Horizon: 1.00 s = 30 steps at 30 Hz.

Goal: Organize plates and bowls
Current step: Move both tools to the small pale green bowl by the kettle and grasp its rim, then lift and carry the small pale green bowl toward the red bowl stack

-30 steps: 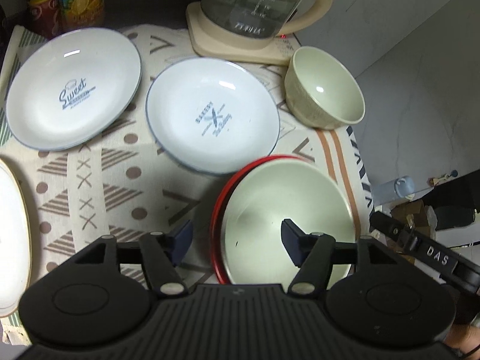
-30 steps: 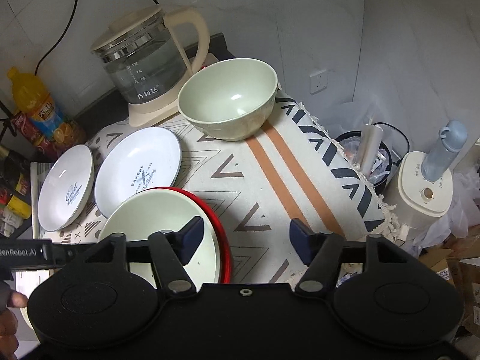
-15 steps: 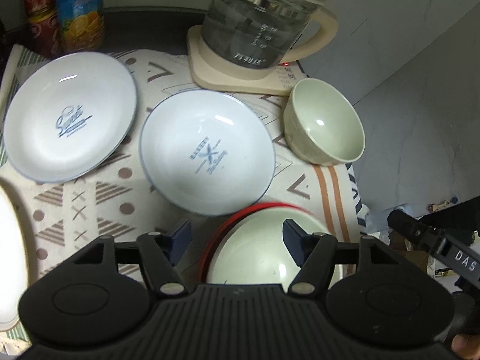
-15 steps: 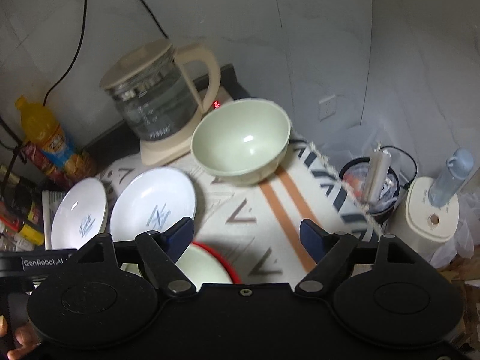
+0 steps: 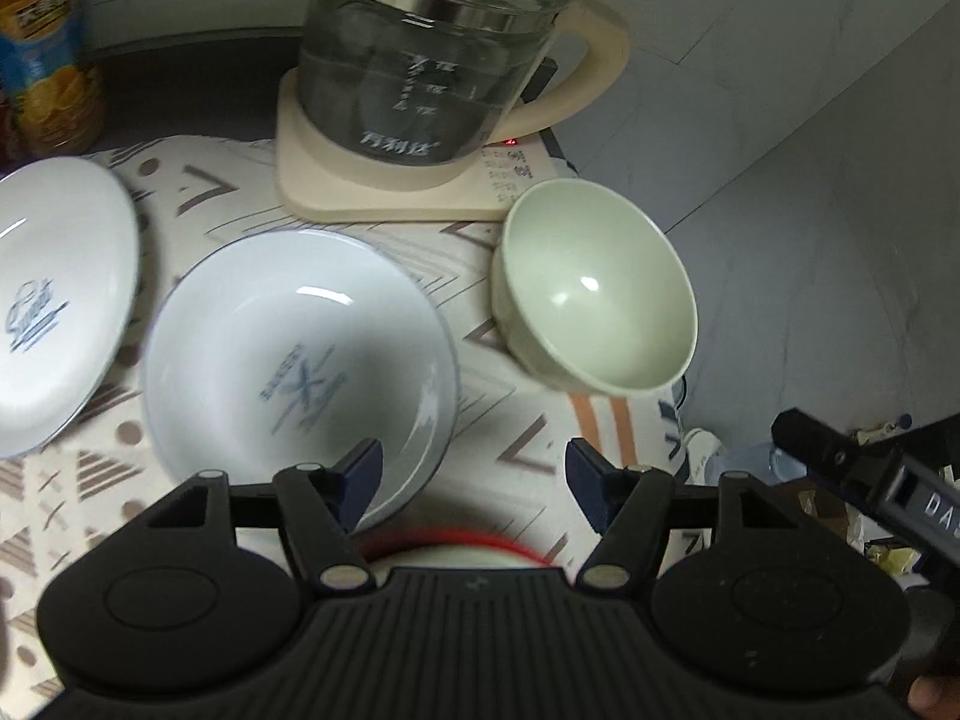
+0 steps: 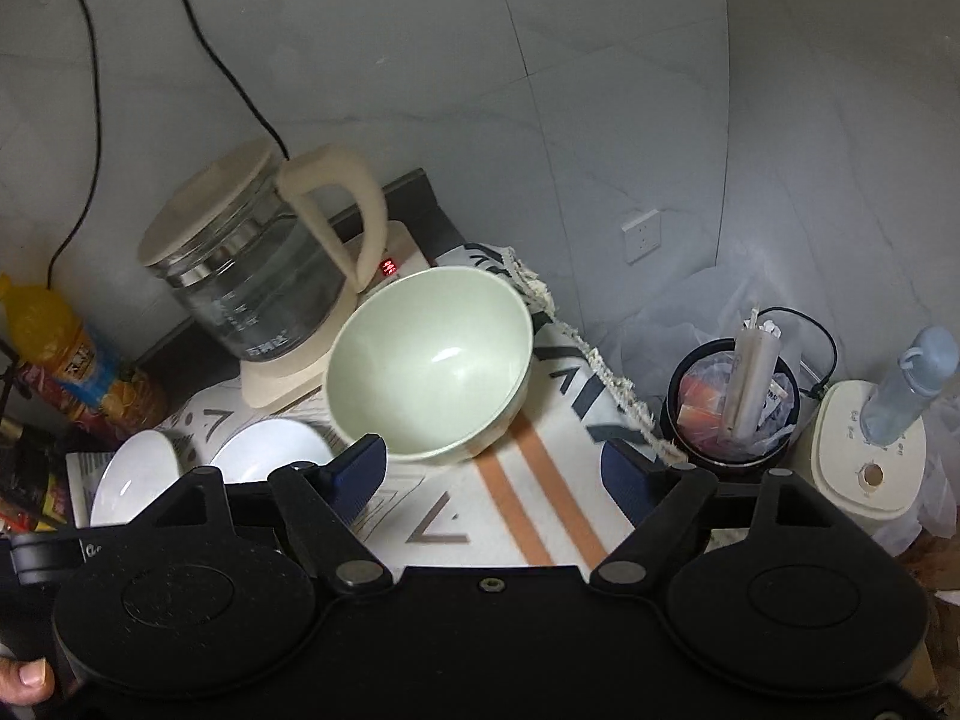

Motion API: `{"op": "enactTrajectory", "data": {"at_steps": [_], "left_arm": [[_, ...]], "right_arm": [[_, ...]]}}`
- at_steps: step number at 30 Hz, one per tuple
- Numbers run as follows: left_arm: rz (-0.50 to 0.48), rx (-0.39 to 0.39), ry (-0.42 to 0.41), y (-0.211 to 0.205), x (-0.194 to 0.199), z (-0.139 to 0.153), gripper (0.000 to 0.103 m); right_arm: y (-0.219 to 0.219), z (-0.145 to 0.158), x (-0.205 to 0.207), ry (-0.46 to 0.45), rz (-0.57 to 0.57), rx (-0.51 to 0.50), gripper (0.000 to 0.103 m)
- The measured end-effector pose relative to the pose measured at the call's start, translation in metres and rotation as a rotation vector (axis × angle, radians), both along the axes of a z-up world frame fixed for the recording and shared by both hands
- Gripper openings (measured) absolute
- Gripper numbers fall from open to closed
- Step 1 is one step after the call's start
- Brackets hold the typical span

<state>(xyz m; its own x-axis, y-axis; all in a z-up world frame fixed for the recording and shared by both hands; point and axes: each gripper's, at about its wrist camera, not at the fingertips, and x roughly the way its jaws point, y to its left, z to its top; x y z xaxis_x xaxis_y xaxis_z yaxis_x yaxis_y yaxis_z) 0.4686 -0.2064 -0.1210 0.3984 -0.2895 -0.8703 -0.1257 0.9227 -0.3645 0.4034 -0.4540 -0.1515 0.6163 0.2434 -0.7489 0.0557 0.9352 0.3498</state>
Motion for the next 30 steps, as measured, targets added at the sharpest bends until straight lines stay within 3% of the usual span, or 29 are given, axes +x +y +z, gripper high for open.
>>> {"op": "enactTrajectory", "data": {"at_steps": [12,18,21,24,28,30], "left_arm": [[0.094,-0.003,-0.002,-0.015,0.048,-0.011,0.066],[0.133,-0.017,0.023,-0.012,0.056,-0.022,0.065],[0.156,-0.037,0.034,-0.01,0.059,-0.028,0.063],[0.167,-0.051,0.031,-0.01,0.064,-0.03,0.061],[0.179,-0.07,0.039,-0.011,0.071,-0.034,0.049],[0.182,-0.077,0.043,-0.013,0.074,-0.037,0.037]], "right_arm": [[-0.012,-0.012,0.044,0.013,0.043,0.041,0.078],[-0.006,-0.021,0.063,0.042,0.085,0.048,0.07],[-0.009,-0.027,0.071,0.074,0.055,0.058,0.069],[-0.011,-0.036,0.078,0.102,0.037,0.081,0.061],[-0.011,-0.05,0.086,0.147,0.034,0.133,0.048],[-0.011,-0.056,0.088,0.164,0.03,0.142,0.047]]}}
